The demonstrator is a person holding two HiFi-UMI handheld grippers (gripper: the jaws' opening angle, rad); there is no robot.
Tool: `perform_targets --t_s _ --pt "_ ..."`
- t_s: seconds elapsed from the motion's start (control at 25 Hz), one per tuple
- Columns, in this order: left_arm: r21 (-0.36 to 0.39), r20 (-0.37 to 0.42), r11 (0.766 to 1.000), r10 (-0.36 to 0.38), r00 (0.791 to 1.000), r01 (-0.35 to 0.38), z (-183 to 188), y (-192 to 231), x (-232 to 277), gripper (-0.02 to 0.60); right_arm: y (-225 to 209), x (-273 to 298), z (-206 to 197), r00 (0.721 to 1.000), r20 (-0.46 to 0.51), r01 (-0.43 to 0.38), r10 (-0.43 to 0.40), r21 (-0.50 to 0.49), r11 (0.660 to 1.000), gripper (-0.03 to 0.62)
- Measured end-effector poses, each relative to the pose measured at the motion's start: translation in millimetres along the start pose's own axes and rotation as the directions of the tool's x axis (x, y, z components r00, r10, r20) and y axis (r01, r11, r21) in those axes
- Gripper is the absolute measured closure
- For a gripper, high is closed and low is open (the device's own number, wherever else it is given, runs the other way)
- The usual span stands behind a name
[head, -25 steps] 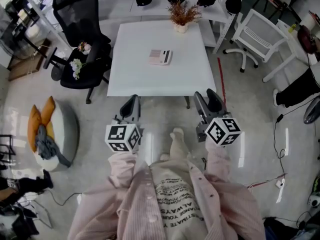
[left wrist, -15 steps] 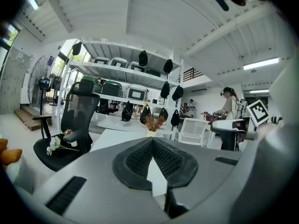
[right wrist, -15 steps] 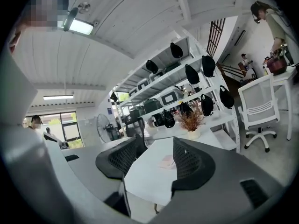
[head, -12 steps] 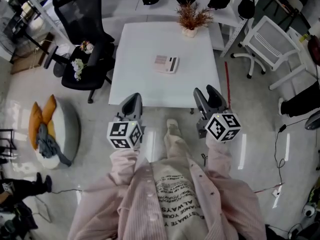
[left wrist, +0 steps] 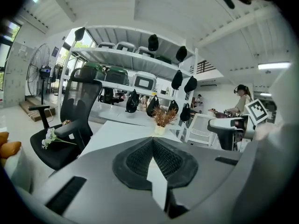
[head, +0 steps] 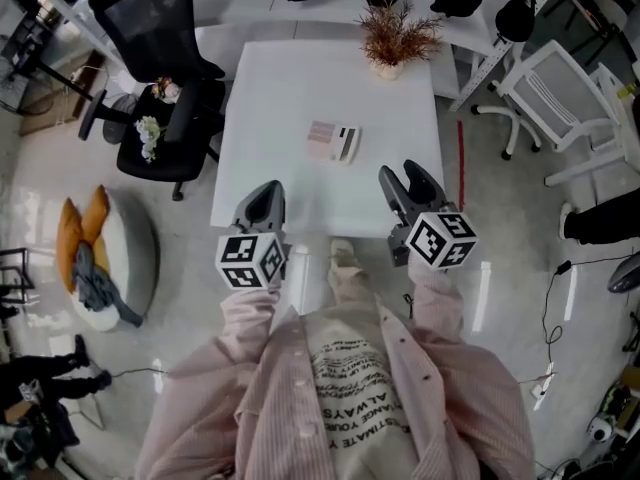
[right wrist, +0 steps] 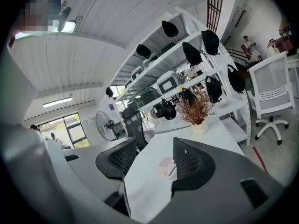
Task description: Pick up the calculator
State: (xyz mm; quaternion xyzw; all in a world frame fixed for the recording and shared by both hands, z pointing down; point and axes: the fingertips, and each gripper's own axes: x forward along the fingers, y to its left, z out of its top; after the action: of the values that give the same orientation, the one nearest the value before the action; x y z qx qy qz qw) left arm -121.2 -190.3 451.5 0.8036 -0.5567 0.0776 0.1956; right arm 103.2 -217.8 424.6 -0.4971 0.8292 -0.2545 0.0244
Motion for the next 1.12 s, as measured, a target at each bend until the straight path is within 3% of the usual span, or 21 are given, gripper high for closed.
perform_targets --t_s 0.76,1.12 --pt "-0.120 -0.163 0.989 0.069 0.984 -0.089 -48.3 37.4 109.7 0.580 -67.6 132.8 -64.1 0.963 -0.253 -0.055 0.091 0.145 0.988 0.379" --pt "-0.160 -0.250 0.978 0.088 0.964 -0.131 -81.9 58.1 138.8 0.580 -93.5 173.6 -107.6 0.939 -0.340 0.016 0.058 0.211 0.977 0.379"
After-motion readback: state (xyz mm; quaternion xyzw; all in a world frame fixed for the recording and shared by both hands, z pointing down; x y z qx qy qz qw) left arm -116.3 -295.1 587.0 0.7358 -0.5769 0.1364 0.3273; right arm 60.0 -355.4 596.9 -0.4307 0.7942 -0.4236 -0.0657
